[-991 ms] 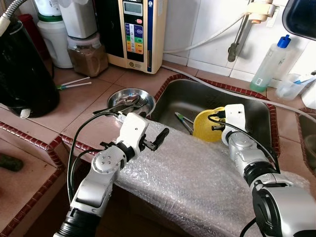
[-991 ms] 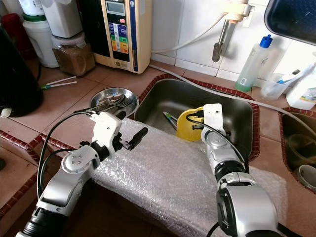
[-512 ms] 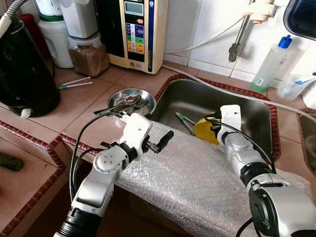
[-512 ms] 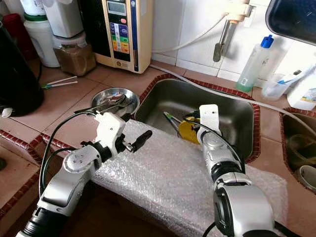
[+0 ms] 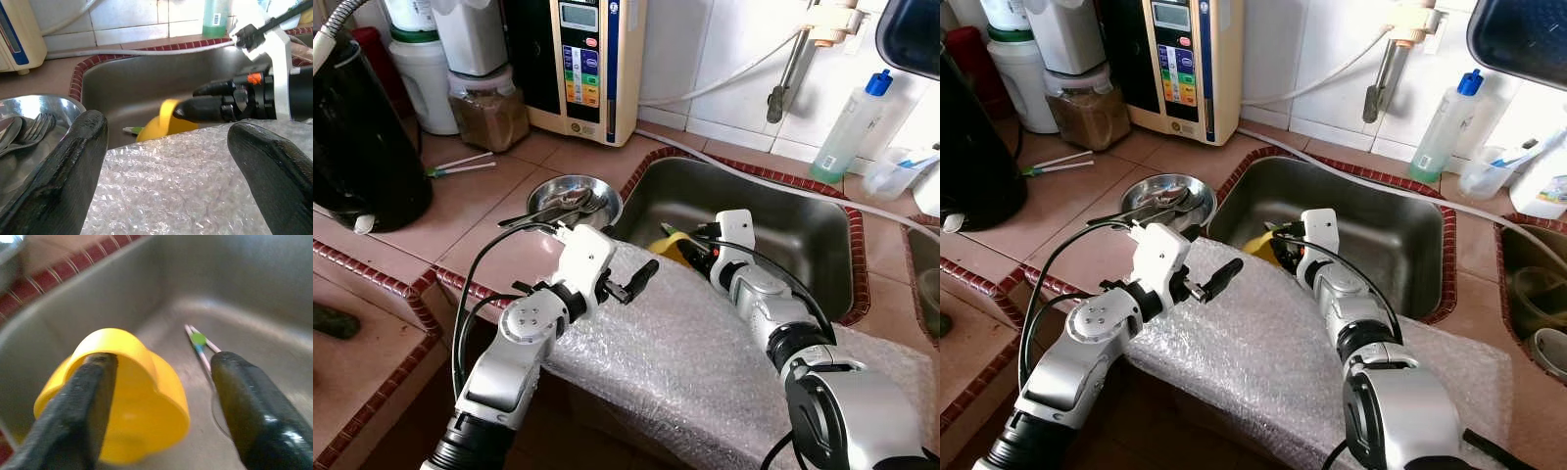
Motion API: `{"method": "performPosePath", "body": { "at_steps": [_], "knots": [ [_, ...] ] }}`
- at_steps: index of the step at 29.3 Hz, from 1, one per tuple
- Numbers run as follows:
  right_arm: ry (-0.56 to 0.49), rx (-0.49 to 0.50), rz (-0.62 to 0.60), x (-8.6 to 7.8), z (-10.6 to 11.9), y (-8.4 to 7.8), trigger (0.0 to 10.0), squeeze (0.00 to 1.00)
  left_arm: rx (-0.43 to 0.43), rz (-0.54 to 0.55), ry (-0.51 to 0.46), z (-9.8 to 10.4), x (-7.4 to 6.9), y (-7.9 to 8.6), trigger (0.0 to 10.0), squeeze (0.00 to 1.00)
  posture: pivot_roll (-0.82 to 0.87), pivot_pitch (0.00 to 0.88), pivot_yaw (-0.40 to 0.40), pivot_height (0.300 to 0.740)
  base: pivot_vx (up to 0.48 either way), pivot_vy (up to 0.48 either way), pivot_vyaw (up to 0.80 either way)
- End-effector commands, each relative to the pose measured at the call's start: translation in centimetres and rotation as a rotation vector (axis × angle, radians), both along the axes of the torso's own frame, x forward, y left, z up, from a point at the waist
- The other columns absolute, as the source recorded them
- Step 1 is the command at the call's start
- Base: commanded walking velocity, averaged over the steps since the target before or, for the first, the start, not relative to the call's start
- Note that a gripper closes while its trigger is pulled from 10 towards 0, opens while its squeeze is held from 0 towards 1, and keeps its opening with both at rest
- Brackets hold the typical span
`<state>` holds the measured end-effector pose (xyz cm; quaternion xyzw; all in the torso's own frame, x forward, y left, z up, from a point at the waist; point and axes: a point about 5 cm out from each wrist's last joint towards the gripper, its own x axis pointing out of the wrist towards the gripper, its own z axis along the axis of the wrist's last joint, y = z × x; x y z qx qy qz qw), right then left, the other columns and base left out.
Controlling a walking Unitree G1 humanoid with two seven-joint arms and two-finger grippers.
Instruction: Kitchen organization
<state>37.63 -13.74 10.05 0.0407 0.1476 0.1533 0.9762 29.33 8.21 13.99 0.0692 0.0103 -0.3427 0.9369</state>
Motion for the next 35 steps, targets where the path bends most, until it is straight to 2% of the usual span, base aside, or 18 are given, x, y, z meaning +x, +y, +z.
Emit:
{"method": "performPosePath", "body": {
  "at_steps": [1, 4, 6, 9, 10, 11, 13, 14, 17, 20, 23, 24, 26, 28, 29, 31, 34, 35],
  "knots": [
    [-0.043, 0.028, 0.006, 0.7, 1.4, 0.3, 10.0, 1.00, 0.009, -0.014, -0.018, 0.5, 0.0, -0.3, 10.0, 1.00, 0.13, 0.000, -0.018, 0.740, 0.000, 0.000, 0.00],
    [-0.051, 0.027, -0.019, 0.8, 1.6, -0.1, 10.0, 1.00, 0.009, -0.016, -0.022, 0.5, 0.0, -0.4, 10.0, 1.00, 0.13, 0.000, -0.020, 0.740, 0.000, 0.000, 0.00],
    [-0.100, -0.070, -0.115, 1.0, 2.1, -1.4, 10.0, 1.00, 0.009, -0.014, -0.023, 0.5, 0.0, -0.5, 10.0, 1.00, 0.13, 0.000, -0.021, 0.740, 0.000, 0.000, 0.00],
    [-0.177, -0.141, -0.016, 1.0, 2.6, -0.9, 10.0, 1.00, 0.007, -0.007, -0.027, 0.5, 0.0, -0.4, 10.0, 1.00, 0.13, 0.000, -0.020, 0.740, 0.000, 0.000, 0.00],
    [-0.230, -0.220, -0.045, 1.1, 3.1, -1.3, 10.0, 1.00, 0.006, -0.006, -0.027, 0.5, 0.0, -0.4, 10.0, 1.00, 0.13, 0.000, -0.021, 0.740, 0.000, 0.000, 0.00],
    [-0.272, -0.227, -0.105, 1.2, 3.6, -1.9, 10.0, 1.00, 0.007, -0.003, -0.027, 0.5, 0.0, -0.4, 10.0, 1.00, 0.13, 0.000, -0.020, 0.740, 0.000, 0.000, 0.00],
    [-0.253, -0.201, -0.098, 1.2, 3.5, -1.9, 10.0, 1.00, 0.008, -0.002, -0.027, 0.5, 0.0, -0.4, 10.0, 1.00, 0.13, 0.000, -0.020, 0.740, 0.000, 0.000, 0.00],
    [-0.197, -0.188, -0.064, 1.0, 2.8, -1.5, 10.0, 1.00, 0.009, -0.001, -0.027, 0.5, 0.0, -0.4, 10.0, 1.00, 0.13, 0.000, -0.019, 0.740, 0.000, 0.000, 0.00],
    [-0.115, -0.077, -0.048, 0.9, 2.0, -1.1, 10.0, 1.00, 0.011, -0.002, -0.030, 0.5, 0.0, -0.5, 10.0, 1.00, 0.13, 0.000, -0.020, 0.740, 0.000, 0.000, 0.00],
    [-0.128, -0.152, -0.044, 0.9, 2.1, -1.3, 10.0, 1.00, 0.010, -0.001, -0.031, 0.5, 0.0, -0.5, 10.0, 1.00, 0.13, 0.000, -0.020, 0.740, 0.000, 0.000, 0.00],
    [-0.137, -0.135, -0.098, 1.1, 2.4, -1.8, 10.0, 1.00, 0.009, -0.001, -0.029, 0.5, 0.0, -0.6, 10.0, 1.00, 0.13, 0.000, -0.021, 0.740, 0.000, 0.000, 0.00],
    [-0.087, 0.075, -0.160, 1.2, 2.5, -2.1, 10.0, 1.00, 0.009, -0.001, -0.028, 0.5, -0.1, -0.6, 10.0, 1.00, 0.13, 0.000, -0.023, 0.740, 0.000, 0.000, 0.00],
    [-0.071, 0.167, -0.176, 1.3, 2.6, -2.2, 10.0, 1.00, 0.009, -0.001, -0.027, 0.4, -0.1, -0.6, 10.0, 1.00, 0.13, 0.000, -0.023, 0.740, 0.000, 0.000, 0.00],
    [-0.064, 0.198, -0.207, 1.3, 2.7, -2.8, 10.0, 1.00, 0.009, 0.003, -0.027, 0.4, -0.1, -0.6, 10.0, 1.00, 0.13, 0.000, -0.024, 0.740, 0.000, 0.000, 0.00],
    [-0.143, 0.040, -0.200, 1.4, 3.2, -3.2, 10.0, 1.00, 0.009, 0.005, -0.027, 0.4, -0.1, -0.6, 10.0, 1.00, 0.13, 0.000, -0.024, 0.740, 0.000, 0.000, 0.00],
    [-0.191, -0.009, -0.191, 1.4, 3.7, -3.3, 10.0, 1.00, 0.008, 0.008, -0.028, 0.4, -0.1, -0.5, 10.0, 1.00, 0.13, 0.000, -0.024, 0.740, 0.000, 0.000, 0.00],
    [-0.298, -0.155, -0.147, 1.5, 4.6, -3.1, 10.0, 1.00, 0.008, 0.011, -0.028, 0.4, -0.1, -0.6, 10.0, 1.00, 0.12, 0.000, -0.022, 0.740, 0.000, 0.000, 0.00],
    [-0.299, -0.154, -0.143, 1.5, 4.7, -3.0, 10.0, 0.67, 0.007, 0.011, -0.028, 0.4, -0.1, -0.6, 10.0, 1.00, 0.12, 0.000, -0.022, 0.740, 0.000, 0.000, 0.00]
  ]
}}
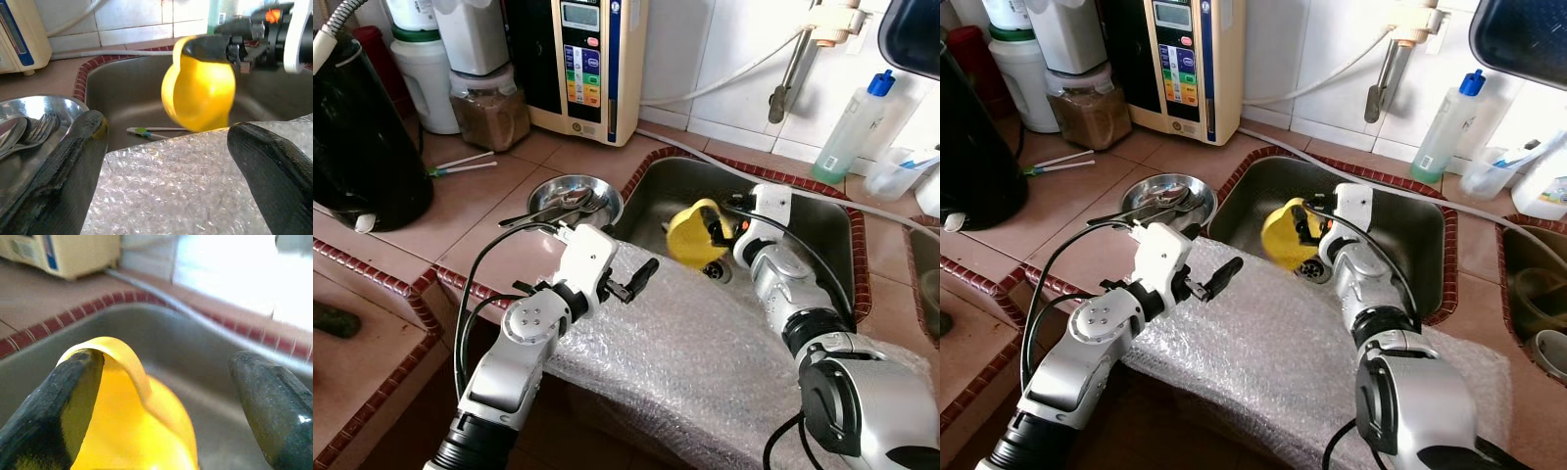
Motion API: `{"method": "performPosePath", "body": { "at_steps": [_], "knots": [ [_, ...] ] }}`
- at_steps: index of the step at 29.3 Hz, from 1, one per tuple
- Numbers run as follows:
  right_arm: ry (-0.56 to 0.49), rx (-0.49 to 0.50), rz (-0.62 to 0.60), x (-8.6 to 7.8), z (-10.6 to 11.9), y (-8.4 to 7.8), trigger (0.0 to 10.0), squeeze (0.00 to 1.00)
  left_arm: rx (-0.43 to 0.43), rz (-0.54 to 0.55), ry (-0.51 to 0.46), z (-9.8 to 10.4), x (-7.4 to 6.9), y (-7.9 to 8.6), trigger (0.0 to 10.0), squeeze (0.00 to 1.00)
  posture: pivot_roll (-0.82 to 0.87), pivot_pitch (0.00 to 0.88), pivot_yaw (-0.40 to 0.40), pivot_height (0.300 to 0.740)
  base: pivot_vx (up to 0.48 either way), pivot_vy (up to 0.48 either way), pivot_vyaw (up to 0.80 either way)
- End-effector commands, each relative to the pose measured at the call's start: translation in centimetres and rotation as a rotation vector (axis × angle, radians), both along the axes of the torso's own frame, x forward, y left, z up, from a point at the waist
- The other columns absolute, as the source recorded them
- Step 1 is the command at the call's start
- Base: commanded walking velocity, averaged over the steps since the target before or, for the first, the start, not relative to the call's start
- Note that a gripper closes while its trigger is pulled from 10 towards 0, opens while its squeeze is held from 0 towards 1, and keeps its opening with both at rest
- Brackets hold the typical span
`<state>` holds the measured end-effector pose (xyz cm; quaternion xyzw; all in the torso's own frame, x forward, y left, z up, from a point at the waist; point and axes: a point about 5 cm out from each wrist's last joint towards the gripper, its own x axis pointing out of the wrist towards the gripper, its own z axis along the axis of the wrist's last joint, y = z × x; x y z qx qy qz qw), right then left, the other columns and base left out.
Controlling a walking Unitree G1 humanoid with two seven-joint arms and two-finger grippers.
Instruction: Kitchen organization
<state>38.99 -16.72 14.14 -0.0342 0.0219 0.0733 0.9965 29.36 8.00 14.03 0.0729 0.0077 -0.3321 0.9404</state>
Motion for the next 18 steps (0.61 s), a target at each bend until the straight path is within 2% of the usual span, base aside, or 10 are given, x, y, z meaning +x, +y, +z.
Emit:
{"method": "performPosePath", "body": {
  "at_steps": [1, 3, 4, 5, 6, 7, 9, 11, 12, 18],
  "knots": [
    [-0.116, -0.059, 0.004, 0.2, 1.6, -0.1, 10.0, 0.67, 0.003, -0.009, -0.021, 0.4, -0.1, -0.4, 10.0, 1.00, 0.13, 0.000, -0.024, 0.740, 0.000, 0.000, 0.00],
    [-0.150, 0.016, -0.009, 0.2, 2.1, -0.2, 10.0, 0.68, 0.000, -0.005, -0.024, 0.4, 0.0, -0.4, 10.0, 1.00, 0.13, 0.000, -0.024, 0.740, 0.000, 0.000, 0.00],
    [-0.158, 0.061, -0.035, 0.3, 2.4, -0.5, 10.0, 0.65, 0.000, -0.001, -0.027, 0.5, 0.0, -0.4, 10.0, 1.00, 0.13, 0.000, -0.025, 0.740, 0.000, 0.000, 0.00],
    [-0.163, 0.088, -0.058, 0.4, 2.6, -0.7, 10.0, 0.31, 0.000, 0.005, -0.030, 0.5, 0.1, -0.4, 10.0, 1.00, 0.13, 0.000, -0.025, 0.740, 0.000, 0.000, 0.00],
    [-0.166, 0.101, -0.070, 0.4, 2.7, -0.8, 10.0, 0.06, 0.001, 0.008, -0.032, 0.5, 0.1, -0.3, 10.0, 1.00, 0.13, 0.000, -0.025, 0.740, 0.000, 0.000, 0.00],
    [-0.160, 0.083, -0.079, 0.4, 2.6, -0.9, 10.0, 0.00, 0.003, 0.010, -0.032, 0.5, 0.1, -0.3, 10.0, 1.00, 0.13, 0.000, -0.025, 0.740, 0.000, 0.000, 0.00],
    [-0.149, 0.044, -0.078, 0.4, 2.4, -0.9, 10.0, 0.00, 0.004, 0.010, -0.032, 0.4, 0.1, -0.3, 10.0, 1.00, 0.13, 0.000, -0.026, 0.740, 0.000, 0.000, 0.00],
    [-0.041, -0.031, -0.011, 0.3, 0.9, -0.2, 10.0, 0.00, 0.006, 0.009, -0.033, 0.4, 0.1, -0.4, 10.0, 1.00, 0.13, 0.000, -0.026, 0.740, 0.000, 0.000, 0.00],
    [0.039, -0.074, 0.026, 0.0, -0.3, 0.1, 10.0, 0.21, 0.006, 0.009, -0.032, 0.4, 0.0, -0.4, 10.0, 1.00, 0.13, 0.000, -0.025, 0.740, 0.000, 0.000, 0.00],
    [0.076, -0.074, 0.036, -0.1, -0.8, 0.2, 10.0, 0.21, 0.007, 0.013, -0.035, 0.5, 0.1, -0.4, 10.0, 1.00, 0.13, 0.000, -0.024, 0.740, 0.000, 0.000, 0.00]
  ]
}}
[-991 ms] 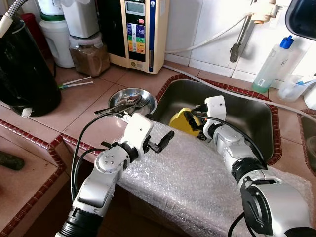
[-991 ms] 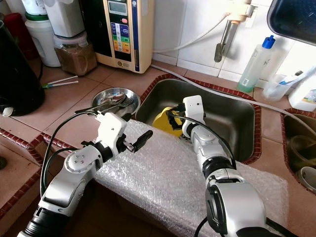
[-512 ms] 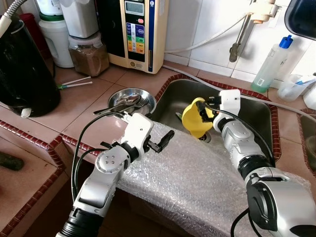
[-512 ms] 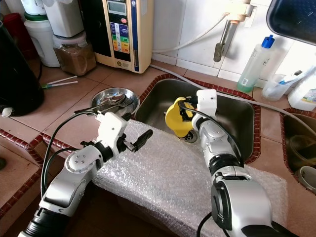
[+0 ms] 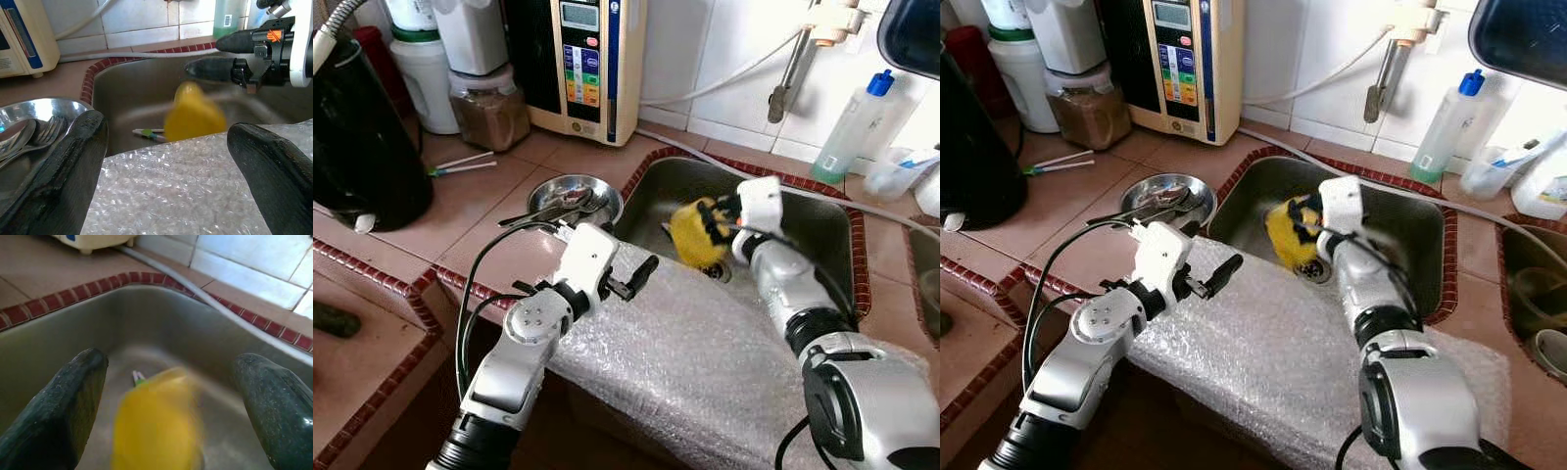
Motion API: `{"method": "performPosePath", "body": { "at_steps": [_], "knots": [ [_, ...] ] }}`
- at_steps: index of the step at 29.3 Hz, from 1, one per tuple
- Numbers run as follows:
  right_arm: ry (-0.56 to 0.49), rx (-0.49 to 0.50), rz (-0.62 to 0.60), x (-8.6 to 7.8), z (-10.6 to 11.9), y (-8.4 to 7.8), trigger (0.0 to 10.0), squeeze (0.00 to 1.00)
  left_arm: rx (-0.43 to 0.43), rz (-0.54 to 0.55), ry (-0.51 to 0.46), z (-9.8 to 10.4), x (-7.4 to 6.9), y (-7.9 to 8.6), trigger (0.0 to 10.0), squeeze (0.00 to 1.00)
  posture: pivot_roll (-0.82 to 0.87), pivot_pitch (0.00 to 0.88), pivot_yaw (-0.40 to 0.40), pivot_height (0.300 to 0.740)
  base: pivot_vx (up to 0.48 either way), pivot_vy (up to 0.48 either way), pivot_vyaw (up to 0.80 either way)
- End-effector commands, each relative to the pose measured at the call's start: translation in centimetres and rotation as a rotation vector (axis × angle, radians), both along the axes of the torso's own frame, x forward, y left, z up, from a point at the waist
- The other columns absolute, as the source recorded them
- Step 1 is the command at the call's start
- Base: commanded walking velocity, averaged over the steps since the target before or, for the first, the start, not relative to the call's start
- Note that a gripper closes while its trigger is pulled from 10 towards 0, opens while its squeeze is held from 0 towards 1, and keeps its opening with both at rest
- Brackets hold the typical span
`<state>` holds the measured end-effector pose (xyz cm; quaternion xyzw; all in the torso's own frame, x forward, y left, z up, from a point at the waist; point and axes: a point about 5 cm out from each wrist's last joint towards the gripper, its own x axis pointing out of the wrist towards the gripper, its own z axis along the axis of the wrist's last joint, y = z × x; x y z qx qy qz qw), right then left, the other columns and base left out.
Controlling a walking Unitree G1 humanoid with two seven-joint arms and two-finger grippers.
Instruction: Kitchen organization
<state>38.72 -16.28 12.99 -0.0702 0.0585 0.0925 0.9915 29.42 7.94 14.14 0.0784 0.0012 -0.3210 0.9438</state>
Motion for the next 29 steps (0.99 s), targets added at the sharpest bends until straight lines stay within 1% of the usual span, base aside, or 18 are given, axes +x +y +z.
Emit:
{"method": "performPosePath", "body": {
  "at_steps": [1, 2, 3, 4, 5, 6, 7, 8, 9, 13, 15, 16, 17, 18, 23, 25, 27, 29],
  "knots": [
    [0.016, 0.004, 0.005, 0.2, 0.2, -0.2, 10.0, 0.23, 0.002, -0.009, -0.017, 0.3, 0.0, -0.3, 10.0, 1.00, 0.13, 0.000, -0.024, 0.740, 0.000, 0.000, 0.00],
    [0.051, 0.006, 0.023, 0.1, -0.1, 0.0, 10.0, 0.63, 0.003, -0.009, -0.018, 0.3, 0.0, -0.3, 10.0, 1.00, 0.13, 0.000, -0.023, 0.740, 0.000, 0.000, 0.00],
    [0.051, 0.006, 0.023, 0.1, -0.1, 0.0, 10.0, 0.63, 0.003, -0.009, -0.018, 0.3, 0.0, -0.3, 10.0, 1.00, 0.13, 0.000, -0.023, 0.740, 0.000, 0.000, 0.00],
    [0.127, 0.028, 0.057, 0.0, -0.7, 0.3, 10.0, 0.64, 0.004, -0.008, -0.018, 0.3, 0.0, -0.2, 10.0, 1.00, 0.13, 0.000, -0.021, 0.740, 0.000, 0.000, 0.00],
    [0.133, 0.076, 0.063, 0.1, -0.5, 0.5, 10.0, 0.58, 0.006, -0.008, -0.019, 0.4, 0.1, -0.2, 10.0, 1.00, 0.13, 0.000, -0.022, 0.740, 0.000, 0.000, 0.00],
    [0.133, 0.076, 0.063, 0.1, -0.5, 0.5, 10.0, 0.58, 0.006, -0.008, -0.019, 0.4, 0.1, -0.2, 10.0, 1.00, 0.13, 0.000, -0.022, 0.740, 0.000, 0.000, 0.00],
    [0.126, 0.114, 0.051, 0.2, -0.2, 0.5, 10.0, 0.43, 0.007, -0.007, -0.020, 0.4, 0.1, -0.2, 10.0, 1.00, 0.13, 0.000, -0.022, 0.740, 0.000, 0.000, 0.00],
    [0.034, 0.103, 0.031, 0.5, 0.8, 0.2, 10.0, 0.00, 0.007, -0.006, -0.022, 0.4, 0.1, -0.3, 10.0, 1.00, 0.13, 0.000, -0.023, 0.740, 0.000, 0.000, 0.00],
    [0.034, 0.103, 0.031, 0.5, 0.8, 0.2, 10.0, 0.00, 0.007, -0.006, -0.022, 0.4, 0.1, -0.3, 10.0, 1.00, 0.13, 0.000, -0.023, 0.740, 0.000, 0.000, 0.00],
    [-0.141, 0.185, 0.070, 0.6, 2.9, 0.5, 10.0, 0.00, 0.003, 0.060, -0.064, 0.9, 0.5, 0.1, 10.0, 1.00, 0.13, 0.000, -0.023, 0.740, 0.000, 0.000, 0.00],
    [-0.184, 0.151, 0.090, 0.5, 3.2, 0.7, 10.0, 0.00, 0.003, 0.126, -0.104, 1.3, 0.9, 0.6, 10.0, 1.00, 0.13, 0.000, -0.023, 0.740, 0.000, 0.000, 0.00],
    [-0.209, 0.149, 0.105, 0.3, 3.4, 0.9, 10.0, 0.00, -0.006, 0.196, -0.135, 1.8, 1.4, 1.3, 10.0, 0.34, 0.13, 0.000, -0.023, 0.740, 0.000, 0.000, 0.00],
    [-0.213, 0.152, 0.108, 0.3, 3.4, 0.9, 10.0, 0.00, -0.009, 0.210, -0.141, 1.9, 1.5, 1.4, 10.0, 0.34, 0.13, 0.000, -0.023, 0.740, 0.000, 0.000, 0.00],
    [-0.227, 0.140, 0.114, 0.2, 3.5, 1.0, 10.0, 0.00, -0.014, 0.241, -0.149, 2.1, 1.7, 1.7, 10.0, 0.00, 0.12, 0.000, -0.023, 0.740, 0.000, 0.000, 0.00],
    [-0.249, 0.146, 0.140, -0.6, 3.1, 1.9, 10.0, 0.00, -0.088, 0.514, -0.193, 3.3, 2.9, 5.3, 10.0, 0.00, 0.12, 0.000, -0.024, 0.740, 0.000, 0.000, 0.00],
    [-0.252, 0.152, 0.142, -0.7, 3.0, 1.9, 10.0, 0.00, -0.093, 0.549, -0.198, 3.3, 3.0, 5.8, 10.0, 0.00, 0.12, 0.000, -0.024, 0.740, 0.000, 0.000, 0.00],
    [-0.256, 0.151, 0.164, -1.4, 2.8, 2.3, 10.0, 0.00, -0.167, 0.668, -0.196, 3.6, 3.1, 7.6, 10.0, 0.00, 0.11, 0.000, -0.022, 0.740, 0.000, 0.000, 0.00],
    [-0.230, 0.174, 0.199, -1.9, 2.6, 2.7, 10.0, 0.00, -0.188, 0.732, -0.183, 3.5, 3.2, 8.5, 10.0, 0.00, 0.11, 0.000, -0.021, 0.740, 0.000, 0.000, 0.00]
  ]
}}
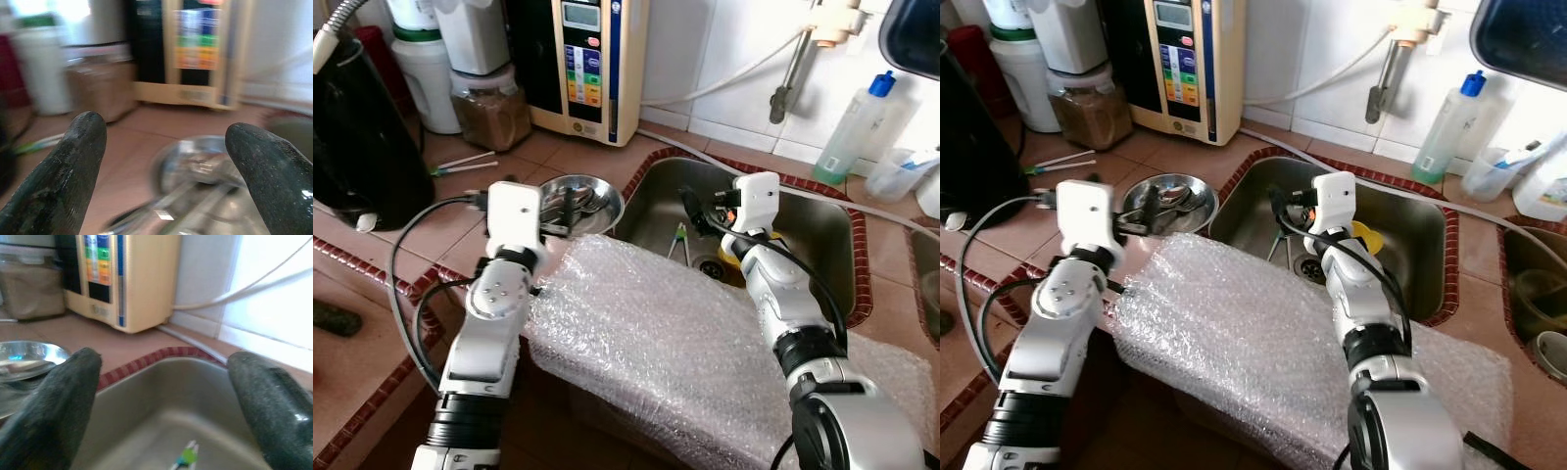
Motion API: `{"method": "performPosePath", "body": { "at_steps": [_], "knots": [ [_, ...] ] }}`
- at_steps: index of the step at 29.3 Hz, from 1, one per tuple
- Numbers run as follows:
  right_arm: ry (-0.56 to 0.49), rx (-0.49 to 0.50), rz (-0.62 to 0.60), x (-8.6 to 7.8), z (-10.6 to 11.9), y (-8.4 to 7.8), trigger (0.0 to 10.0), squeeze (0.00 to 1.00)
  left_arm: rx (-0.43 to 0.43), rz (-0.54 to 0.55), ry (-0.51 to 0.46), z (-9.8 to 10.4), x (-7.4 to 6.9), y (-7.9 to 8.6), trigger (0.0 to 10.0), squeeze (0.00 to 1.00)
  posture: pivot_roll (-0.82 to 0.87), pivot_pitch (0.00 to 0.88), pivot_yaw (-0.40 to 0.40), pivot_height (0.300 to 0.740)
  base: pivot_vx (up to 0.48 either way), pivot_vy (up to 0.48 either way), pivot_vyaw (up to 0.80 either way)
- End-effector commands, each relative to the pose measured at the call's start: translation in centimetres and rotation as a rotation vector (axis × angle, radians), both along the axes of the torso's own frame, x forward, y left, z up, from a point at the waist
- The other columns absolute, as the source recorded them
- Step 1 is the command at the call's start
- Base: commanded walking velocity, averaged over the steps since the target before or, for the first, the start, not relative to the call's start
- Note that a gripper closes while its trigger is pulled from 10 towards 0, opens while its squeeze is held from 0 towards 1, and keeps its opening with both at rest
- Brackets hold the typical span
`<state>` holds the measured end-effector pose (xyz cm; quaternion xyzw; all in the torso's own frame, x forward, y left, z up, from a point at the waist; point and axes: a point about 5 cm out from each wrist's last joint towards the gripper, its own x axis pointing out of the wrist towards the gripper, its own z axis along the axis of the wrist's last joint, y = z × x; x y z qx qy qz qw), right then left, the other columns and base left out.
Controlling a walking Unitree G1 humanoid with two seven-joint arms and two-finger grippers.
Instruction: Kitchen organization
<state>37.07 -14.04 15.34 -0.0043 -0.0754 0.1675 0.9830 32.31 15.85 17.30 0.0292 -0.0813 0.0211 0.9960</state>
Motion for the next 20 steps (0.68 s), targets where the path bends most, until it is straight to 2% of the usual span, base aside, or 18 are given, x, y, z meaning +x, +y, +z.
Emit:
{"method": "performPosePath", "body": {
  "at_steps": [1, 2, 3, 4, 6, 9, 11, 15, 20],
  "knots": [
    [0.010, 0.004, 0.038, -0.2, 0.2, 0.5, 10.0, 0.00, -0.034, 0.049, -0.008, 0.4, 0.3, 0.6, 10.0, 0.00, 0.11, 0.000, -0.021, 0.740, 0.000, 0.000, 0.00],
    [0.018, 0.005, 0.055, -0.5, 0.2, 0.7, 10.0, 0.00, -0.036, 0.070, -0.003, 0.3, 0.3, 0.9, 10.0, 0.00, 0.11, 0.000, -0.021, 0.740, 0.000, 0.000, 0.00],
    [0.019, 0.015, 0.140, -1.4, 0.0, 1.3, 10.0, 0.00, -0.050, 0.124, 0.013, -0.1, 0.3, 1.7, 10.0, 0.00, 0.10, 0.000, -0.021, 0.740, 0.000, 0.000, 0.00],
    [0.019, 0.015, 0.140, -1.4, 0.0, 1.3, 10.0, 0.00, -0.050, 0.124, 0.013, -0.1, 0.3, 1.7, 10.0, 0.00, 0.10, 0.000, -0.021, 0.740, 0.000, 0.000, 0.00],
    [0.033, 0.013, 0.227, -2.5, -0.3, 1.9, 10.0, 0.00, -0.077, 0.166, 0.041, -0.6, 0.2, 2.4, 10.0, 0.00, 0.10, 0.000, -0.019, 0.740, 0.000, 0.000, 0.00],
    [0.035, -0.002, 0.261, -3.1, -0.5, 2.2, 10.0, 0.00, -0.093, 0.201, 0.064, -1.1, 0.2, 3.0, 10.0, 0.00, 0.10, 0.000, -0.019, 0.740, 0.000, 0.000, 0.00],
    [0.069, -0.019, 0.325, -4.1, -1.2, 3.0, 10.0, 0.00, -0.164, 0.214, 0.112, -2.0, 0.4, 3.2, 10.0, 0.00, 0.09, 0.000, -0.021, 0.740, 0.000, 0.000, 0.00],
    [0.107, 0.015, 0.357, -4.9, -1.3, 3.7, 10.0, 0.00, -0.208, 0.205, 0.127, -2.1, 0.9, 3.1, 10.0, 0.00, 0.09, 0.000, -0.017, 0.740, 0.000, 0.000, 0.00],
    [0.112, -0.005, 0.372, -5.5, -1.1, 4.1, 10.0, 0.00, -0.311, 0.190, 0.158, -2.3, 1.7, 2.7, 10.0, 0.00, 0.09, 0.000, -0.012, 0.740, 0.000, 0.000, 0.00]
  ]
}}
